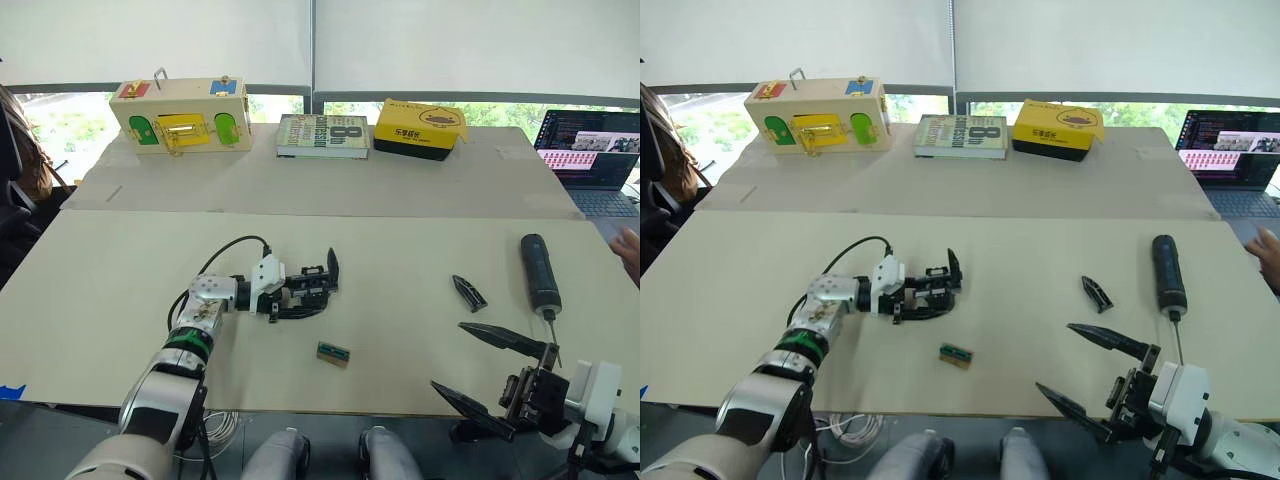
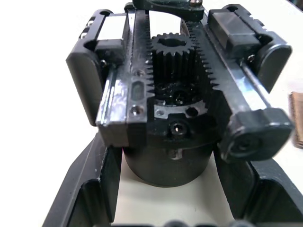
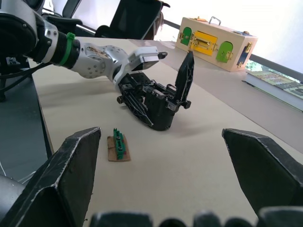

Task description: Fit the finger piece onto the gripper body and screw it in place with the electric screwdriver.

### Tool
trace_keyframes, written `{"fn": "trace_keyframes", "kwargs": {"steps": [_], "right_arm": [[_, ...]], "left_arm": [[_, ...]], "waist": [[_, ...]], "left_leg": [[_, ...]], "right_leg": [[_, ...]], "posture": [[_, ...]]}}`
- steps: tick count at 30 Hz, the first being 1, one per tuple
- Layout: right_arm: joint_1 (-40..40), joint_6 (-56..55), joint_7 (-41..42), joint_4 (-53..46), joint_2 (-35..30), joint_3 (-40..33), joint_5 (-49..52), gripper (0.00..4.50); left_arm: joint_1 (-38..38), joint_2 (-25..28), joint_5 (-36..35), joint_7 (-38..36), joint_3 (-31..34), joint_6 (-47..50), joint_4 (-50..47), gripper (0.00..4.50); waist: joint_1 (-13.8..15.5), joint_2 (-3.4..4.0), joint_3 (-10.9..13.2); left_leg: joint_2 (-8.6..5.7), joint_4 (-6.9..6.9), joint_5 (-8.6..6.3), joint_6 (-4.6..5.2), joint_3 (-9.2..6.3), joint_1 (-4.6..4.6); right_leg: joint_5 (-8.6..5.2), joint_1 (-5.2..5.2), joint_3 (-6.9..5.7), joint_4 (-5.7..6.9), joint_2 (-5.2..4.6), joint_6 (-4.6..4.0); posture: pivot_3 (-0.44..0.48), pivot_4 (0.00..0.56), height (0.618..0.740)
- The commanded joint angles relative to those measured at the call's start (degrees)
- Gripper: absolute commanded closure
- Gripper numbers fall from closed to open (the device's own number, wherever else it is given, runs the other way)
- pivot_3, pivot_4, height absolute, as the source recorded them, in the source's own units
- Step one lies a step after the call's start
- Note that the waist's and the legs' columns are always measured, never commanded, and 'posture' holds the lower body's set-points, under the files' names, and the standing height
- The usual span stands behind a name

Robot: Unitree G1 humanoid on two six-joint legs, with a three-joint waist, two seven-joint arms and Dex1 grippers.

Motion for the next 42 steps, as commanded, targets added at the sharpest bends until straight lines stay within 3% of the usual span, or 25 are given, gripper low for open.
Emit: {"fn": "trace_keyframes", "kwargs": {"steps": [1,9,13,19,24,25,28,29,35,42], "right_arm": [[0.7,-2.1,0.6,-2.0,0.2,-0.4,0.7,0.00],[-0.9,-1.6,1.1,-1.0,-0.2,-0.2,0.9,0.00],[-1.6,-1.2,0.9,-1.2,-0.1,0.6,0.6,0.00],[-1.7,-1.0,1.2,-1.2,-0.5,0.7,0.9,0.00],[-2.1,-0.8,1.0,-1.1,-0.9,0.7,1.2,0.00],[-2.1,-0.8,1.1,-1.1,-0.9,0.7,1.2,0.00],[-2.0,-0.8,1.0,-1.2,-0.8,0.8,1.2,0.00],[-2.0,-0.8,0.9,-1.2,-0.8,0.8,1.1,0.00],[-2.4,-0.6,0.6,-1.2,-0.7,1.1,1.1,0.00],[-1.9,-0.5,0.8,-1.4,-0.9,0.8,1.4,0.00]], "left_arm": [[6.9,0.8,-3.2,5.3,1.4,9.9,-17.2,2.21],[19.8,-3.8,1.7,29.0,0.5,24.8,-44.6,2.21],[23.0,-6.9,3.9,36.4,-1.2,26.9,-48.8,2.21],[24.5,-7.8,7.5,42.0,-4.1,25.7,-48.1,2.21],[24.8,-7.4,6.7,42.7,-4.7,27.2,-48.6,2.21],[24.9,-7.3,6.2,42.4,-4.8,27.7,-48.7,1.19],[25.2,-6.3,4.9,41.0,-4.7,29.2,-49.5,0.19],[25.3,-5.7,4.2,40.1,-4.5,29.6,-49.6,0.06],[23.4,0.6,-0.1,32.1,-2.4,28.4,-46.7,0.06],[14.4,9.0,-0.4,19.1,-3.2,24.2,-35.8,0.06]], "waist": [[-0.1,0.00,0.0],[0.8,-0.01,0.0],[1.0,-0.02,0.0],[1.2,-0.02,0.0],[1.5,-0.02,0.0],[1.5,-0.02,0.0],[1.5,-0.02,0.0],[1.5,-0.02,0.0],[1.5,0.00,0.0],[1.6,0.01,0.0]], "left_leg": [[0.00,0.00,-0.01,0.01,0.00,0.00],[-0.01,0.00,-0.27,-0.40,0.00,0.00],[0.02,0.00,-0.22,-0.50,0.00,0.00],[0.03,0.00,-0.22,-0.51,0.00,0.03],[0.03,0.00,-0.22,-0.52,0.01,0.09],[0.03,0.00,-0.22,-0.52,0.01,0.10],[0.03,0.00,-0.22,-0.52,0.01,0.10],[0.03,0.00,-0.22,-0.52,0.01,0.10],[0.05,0.00,-0.22,-0.52,0.01,0.12],[0.03,0.00,-0.22,-0.52,0.01,0.19]], "right_leg": [[0.02,-0.01,0.02,-0.01,0.00,-0.04],[-0.07,0.04,0.10,-0.06,-0.10,0.11],[-0.17,0.03,0.08,-0.04,-0.12,0.28],[-0.13,0.04,0.07,-0.04,-0.11,0.21],[-0.18,0.11,0.06,-0.04,-0.12,0.31],[-0.19,0.11,0.05,-0.04,-0.12,0.31],[-0.19,0.11,0.05,-0.04,-0.11,0.31],[-0.19,0.10,0.05,-0.04,-0.11,0.30],[-0.19,0.09,0.05,-0.04,-0.11,0.29],[-0.19,0.04,-0.01,-0.02,-0.05,0.27]], "posture": [[0.000,0.150,0.740],[0.000,0.150,0.740],[0.000,0.150,0.740],[0.000,0.150,0.740],[0.000,0.150,0.740],[0.000,0.150,0.740],[0.000,0.150,0.740],[0.000,0.150,0.740],[0.000,0.150,0.740],[0.000,0.150,0.740]]}}
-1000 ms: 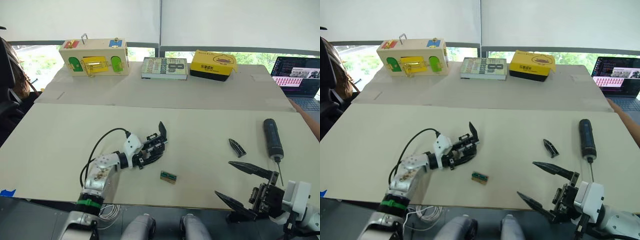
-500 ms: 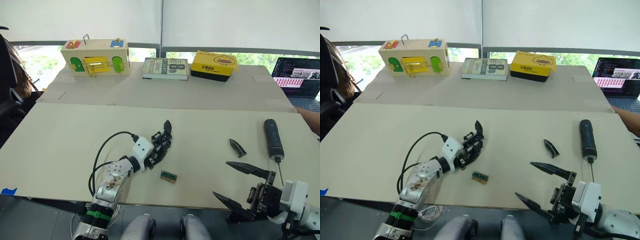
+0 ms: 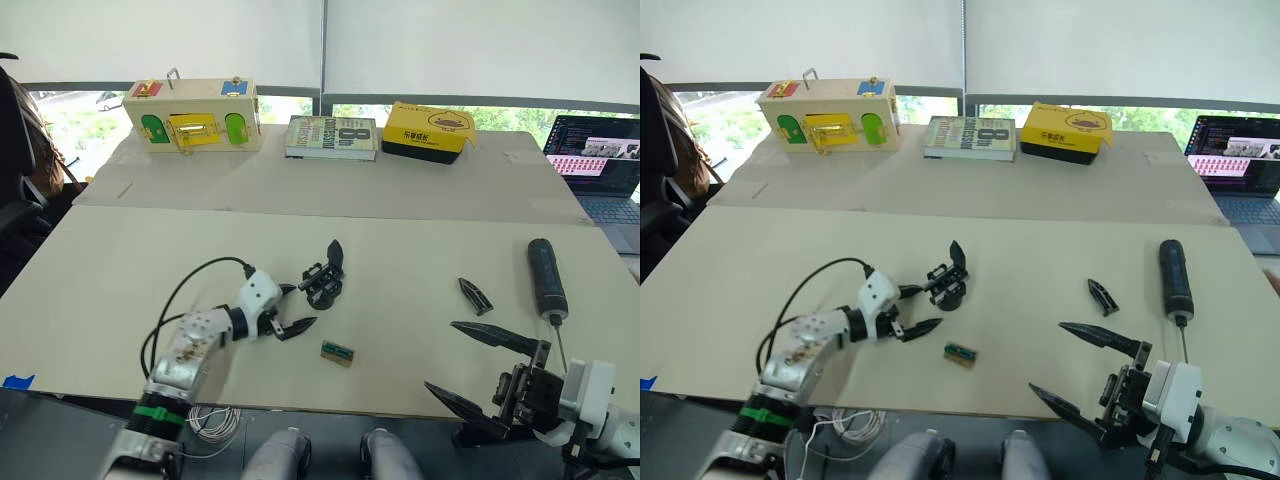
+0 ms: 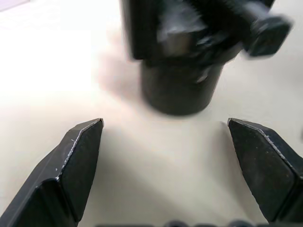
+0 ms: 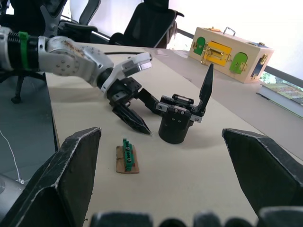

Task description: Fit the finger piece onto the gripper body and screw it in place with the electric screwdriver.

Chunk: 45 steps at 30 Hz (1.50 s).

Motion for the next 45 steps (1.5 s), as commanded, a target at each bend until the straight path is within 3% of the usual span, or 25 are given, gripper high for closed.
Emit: {"fn": "trace_keyframes", "kwargs": {"steps": [1,7,13,21,28,30,31,33,36,40,45], "right_arm": [[0.5,-0.3,0.0,-1.5,-0.5,-1.0,1.5,0.00],[0.5,0.3,-0.3,-1.8,-1.0,-1.1,1.8,0.00],[0.9,0.3,-0.2,-2.0,-1.7,-2.5,2.2,0.00],[3.4,-0.3,-1.3,-3.8,-0.9,-3.4,1.6,0.00],[4.4,-0.6,-1.9,-4.4,-0.7,-3.5,1.2,0.00],[4.5,-0.6,-2.2,-4.6,-0.6,-3.1,0.9,0.00],[4.6,-0.7,-2.4,-4.7,-0.5,-2.8,0.7,0.00],[4.7,-0.8,-2.5,-4.7,-0.4,-2.6,0.5,0.00],[4.6,-0.7,-2.4,-4.5,-0.3,-2.6,0.5,0.00],[4.4,-1.0,-2.2,-3.8,-0.2,-2.4,0.2,0.00],[4.0,-1.4,-1.6,-3.3,0.1,-1.2,-0.1,0.00]], "left_arm": [[-5.6,1.6,-0.2,-5.7,-0.1,-5.2,5.8,0.06],[-17.8,-0.7,-1.5,-21.5,-0.7,-17.8,26.9,0.06],[-25.0,-3.9,0.1,-29.7,-1.9,-23.2,39.1,0.06],[-29.9,-8.9,2.1,-28.7,0.1,-31.4,53.2,0.06],[-31.5,-10.4,3.6,-29.7,0.7,-33.6,56.9,0.06],[-31.8,-10.6,4.5,-27.7,0.8,-34.5,57.6,0.06],[-31.8,-10.6,4.6,-27.2,1.1,-35.2,57.8,0.30],[-31.6,-10.5,4.8,-26.8,1.6,-35.9,57.9,0.83],[-30.6,-10.2,4.6,-27.4,2.2,-35.9,57.4,2.18],[-28.5,-11.8,0.2,-22.8,5.9,-27.3,51.6,2.19],[-13.7,-12.3,-0.3,-15.4,4.0,-16.8,22.5,2.19]], "waist": [[0.0,0.00,0.0],[0.2,-0.02,0.0],[-0.2,-0.07,0.0],[0.0,-0.11,0.1],[-0.2,-0.12,0.1],[0.0,-0.12,0.1],[0.0,-0.13,0.1],[0.0,-0.13,0.1],[-0.1,-0.13,0.1],[-0.2,-0.12,0.1],[-0.7,-0.10,0.0]], "left_leg": [[0.00,0.00,0.00,0.00,0.00,-0.01],[-0.06,0.00,-0.01,0.04,0.00,-0.04],[-0.04,0.00,0.21,0.52,0.04,-0.18],[-0.05,0.01,0.22,0.53,0.04,-0.19],[-0.05,0.01,0.23,0.54,0.04,-0.21],[-0.06,0.03,0.23,0.55,0.04,-0.21],[-0.05,0.04,0.23,0.55,0.04,-0.21],[-0.05,0.04,0.23,0.55,0.04,-0.21],[-0.05,0.04,0.23,0.55,0.04,-0.21],[-0.05,0.04,0.23,0.55,0.04,-0.22],[-0.03,0.04,0.23,0.56,0.04,-0.22]], "right_leg": [[0.01,-0.01,-0.01,-0.04,0.02,-0.01],[0.17,0.00,-0.04,-0.13,0.02,-0.23],[0.25,-0.03,-0.02,-0.05,0.07,-0.37],[0.16,0.00,-0.02,-0.06,0.05,-0.20],[0.17,-0.02,-0.02,-0.02,0.08,-0.21],[0.16,-0.01,-0.02,-0.03,0.07,-0.18],[0.16,-0.01,-0.02,-0.02,0.08,-0.16],[0.14,-0.01,-0.02,-0.02,0.08,-0.14],[0.16,-0.02,-0.02,0.00,0.09,-0.17],[0.17,-0.03,-0.01,0.00,0.09,-0.19],[0.22,-0.04,0.05,0.01,0.07,-0.27]], "posture": [[0.000,0.150,0.740],[0.000,0.150,0.740],[0.000,0.150,0.740],[0.000,0.150,0.740],[0.000,0.150,0.740],[0.000,0.150,0.740],[0.000,0.150,0.740],[0.000,0.150,0.740],[0.000,0.150,0.740],[0.000,0.150,0.740],[0.000,0.150,0.740]]}}
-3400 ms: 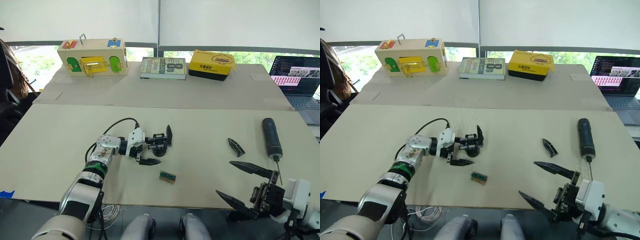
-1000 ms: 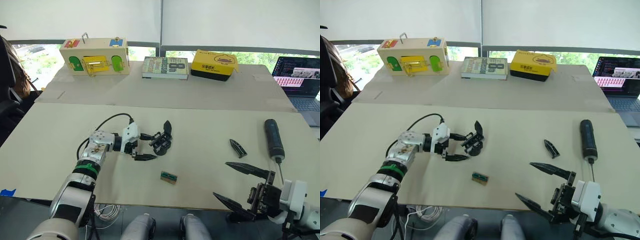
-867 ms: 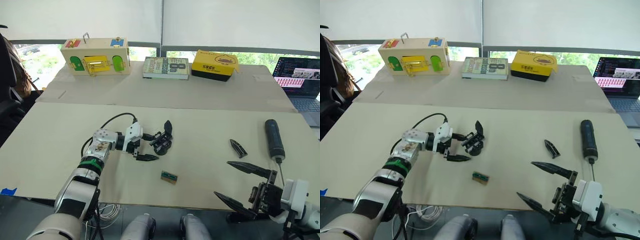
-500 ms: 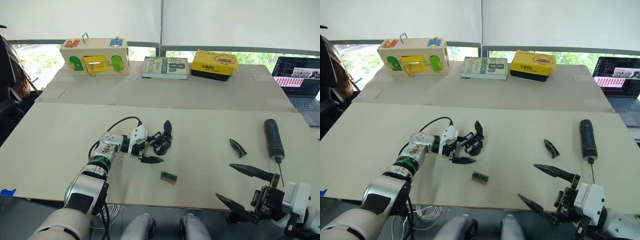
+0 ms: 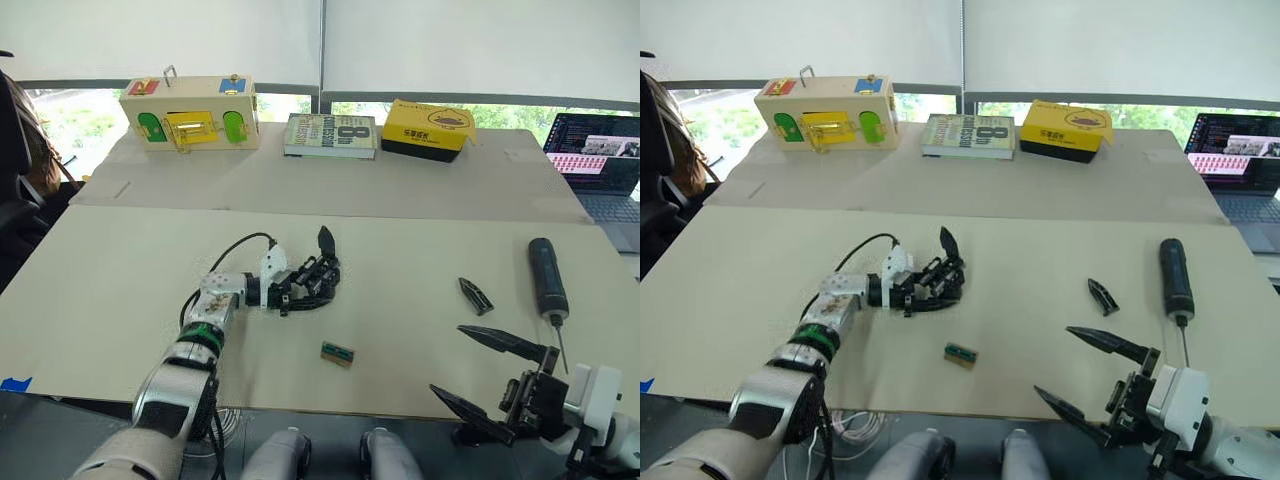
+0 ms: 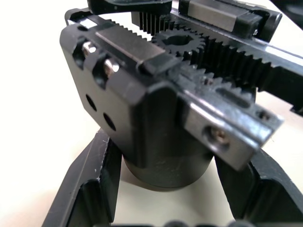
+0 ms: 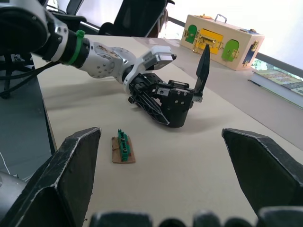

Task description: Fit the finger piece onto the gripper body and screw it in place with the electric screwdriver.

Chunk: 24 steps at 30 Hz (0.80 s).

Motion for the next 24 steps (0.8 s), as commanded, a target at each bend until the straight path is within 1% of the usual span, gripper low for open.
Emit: {"fn": "trace_keyframes", "kwargs": {"steps": [1,3,5,7,8,11,15,20,24], "right_arm": [[-0.4,-1.7,0.9,-1.2,0.0,0.4,0.3,0.00],[-1.5,-1.8,1.4,-0.2,-0.4,0.4,0.5,0.00],[-2.8,-1.6,1.6,0.7,-0.7,0.2,0.7,0.00],[-3.8,-1.5,1.7,1.2,-0.7,0.7,0.5,0.00],[-4.2,-1.4,1.8,1.3,-0.7,1.1,0.4,0.00],[-4.8,-0.7,2.1,1.0,-0.9,2.0,0.6,0.00],[-3.7,0.4,2.4,0.1,-1.4,1.9,1.6,0.00],[-3.1,-0.2,1.9,0.0,-0.9,1.7,1.1,0.00],[-2.5,0.2,1.4,-0.5,-0.8,1.9,1.2,0.00]], "left_arm": [[8.2,-0.7,-1.0,7.3,-1.1,8.5,-21.8,2.19],[12.8,-1.3,0.9,14.5,-1.3,13.3,-31.3,2.19],[15.9,-1.9,2.2,19.5,-1.8,16.1,-37.2,2.19],[18.1,-2.2,3.8,23.4,-2.8,17.9,-40.6,2.19],[18.8,-2.5,4.9,25.8,-3.2,18.5,-41.5,2.19],[19.3,-4.2,6.2,30.5,-4.5,20.6,-42.9,2.19],[19.4,-4.7,6.1,32.8,-6.0,24.9,-45.7,2.19],[22.2,-5.6,5.5,35.1,-8.2,28.6,-49.1,2.19],[23.4,-5.6,6.2,37.2,-8.9,29.8,-50.1,2.19]], "waist": [[-0.2,0.00,0.0],[-0.2,0.00,0.0],[-0.1,0.00,0.0],[0.0,0.00,0.0],[0.1,0.00,0.0],[0.2,0.00,0.0],[0.5,0.00,0.0],[0.7,0.00,0.0],[0.8,0.00,0.0]], "left_leg": [[0.00,0.00,-0.02,0.03,0.00,0.00],[-0.02,0.00,-0.03,0.05,0.00,0.00],[-0.02,0.00,-0.04,0.04,0.00,0.00],[0.00,0.00,-0.06,-0.13,0.00,0.00],[0.02,0.00,-0.22,-0.47,0.00,0.01],[0.06,0.00,-0.17,-0.57,-0.01,0.04],[0.03,0.00,-0.16,-0.58,-0.01,0.04],[0.02,0.00,-0.18,-0.54,-0.01,0.03],[0.02,0.00,-0.19,-0.54,-0.01,0.03]], "right_leg": [[0.03,0.00,0.01,0.02,-0.01,-0.06],[0.04,-0.01,0.07,0.01,-0.03,-0.07],[0.05,0.00,0.08,0.00,-0.03,-0.07],[0.03,0.01,0.06,-0.01,-0.04,-0.04],[-0.06,0.01,0.06,-0.01,-0.06,0.10],[-0.13,0.02,0.03,0.02,-0.08,0.23],[-0.12,0.03,-0.01,0.02,-0.04,0.22],[-0.03,0.01,0.00,0.01,-0.02,0.05],[-0.06,0.04,0.01,-0.01,-0.06,0.10]], "posture": [[0.000,0.150,0.740],[0.000,0.150,0.740],[0.000,0.150,0.740],[0.000,0.150,0.740],[0.000,0.150,0.740],[0.000,0.150,0.740],[0.000,0.150,0.740],[0.000,0.150,0.740],[0.000,0.150,0.740]]}}
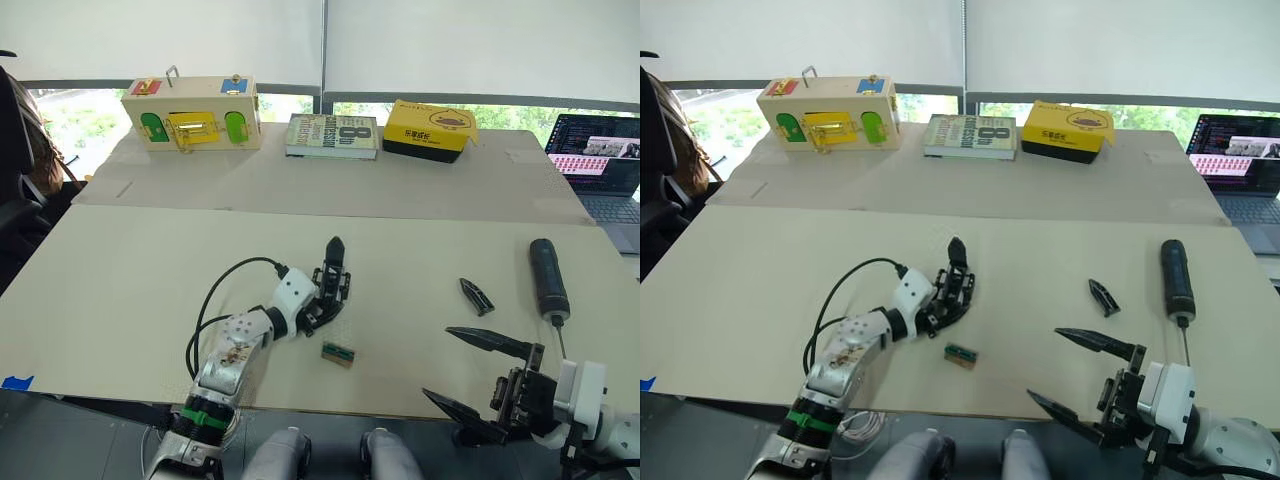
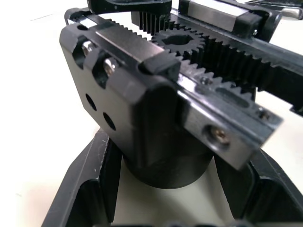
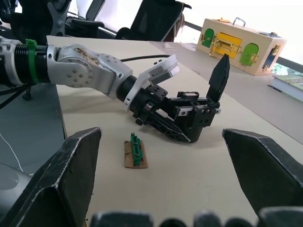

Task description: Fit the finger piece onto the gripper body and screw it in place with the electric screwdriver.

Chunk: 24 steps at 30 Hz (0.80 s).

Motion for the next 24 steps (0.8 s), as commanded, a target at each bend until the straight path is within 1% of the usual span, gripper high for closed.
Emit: {"fn": "trace_keyframes", "kwargs": {"steps": [1,7,13,17,19,21,22,24], "right_arm": [[0.8,0.2,-0.2,-2.4,-0.2,-0.2,1.3,0.00],[0.8,0.2,-0.1,-2.3,-0.3,-0.1,1.5,0.00],[0.8,0.0,-0.4,-2.4,0.0,0.1,1.1,0.00],[1.1,-0.2,-0.6,-2.4,0.2,0.3,0.9,0.00],[1.0,-0.1,-1.0,-2.4,0.4,0.3,0.9,0.00],[1.2,0.1,-1.3,-2.9,0.7,0.5,1.6,0.00],[1.6,0.2,-1.2,-3.2,0.7,0.5,1.8,0.00],[2.4,0.6,-0.9,-3.4,0.5,0.3,2.3,0.00]], "left_arm": [[-0.1,-0.1,-0.1,1.8,-0.5,0.2,-2.5,2.19],[0.5,2.2,-1.0,0.9,-1.0,0.4,-2.0,2.19],[-0.8,2.5,-1.4,1.2,-0.8,0.6,-0.5,2.19],[0.1,2.4,-1.4,1.4,-1.1,0.6,-0.7,2.19],[0.8,2.2,-1.9,1.6,-0.8,1.1,-1.3,1.12],[1.7,2.9,-2.1,1.5,-0.5,0.9,-2.3,0.20],[2.2,3.5,-2.4,1.2,-0.3,0.9,-3.0,0.07],[3.8,5.3,-3.3,0.2,0.6,0.6,-4.9,0.07]], "waist": [[0.0,0.00,0.0],[-0.2,0.03,0.0],[-0.1,0.03,0.0],[-0.1,0.03,0.0],[-0.1,0.04,0.0],[-0.1,0.04,0.0],[-0.2,0.05,0.0],[-0.3,0.07,0.0]], "left_leg": [[0.00,0.00,0.00,-0.01,0.00,0.00],[0.03,0.00,0.00,-0.03,0.01,0.07],[0.04,0.00,0.00,-0.03,0.00,0.08],[0.04,0.00,0.00,-0.03,0.00,0.10],[0.04,0.00,0.00,-0.03,0.01,0.11],[0.05,0.00,0.00,-0.03,0.01,0.12],[0.05,0.00,0.00,-0.03,0.00,0.12],[0.05,0.00,0.00,-0.03,0.01,0.12]], "right_leg": [[-0.02,0.01,0.00,-0.01,0.00,0.03],[-0.11,0.03,0.00,0.00,-0.06,0.18],[-0.11,0.05,0.00,0.00,-0.06,0.17],[-0.11,0.08,0.00,0.00,-0.07,0.17],[-0.11,0.08,0.00,0.00,-0.07,0.18],[-0.12,0.09,0.00,0.00,-0.07,0.18],[-0.12,0.08,0.01,0.00,-0.07,0.18],[-0.12,0.07,0.03,0.00,-0.07,0.17]], "posture": [[0.000,0.150,0.740],[0.000,0.150,0.740],[0.000,0.150,0.740],[0.000,0.150,0.740],[0.000,0.150,0.740],[0.000,0.150,0.740],[0.000,0.150,0.740],[0.000,0.150,0.740]]}}
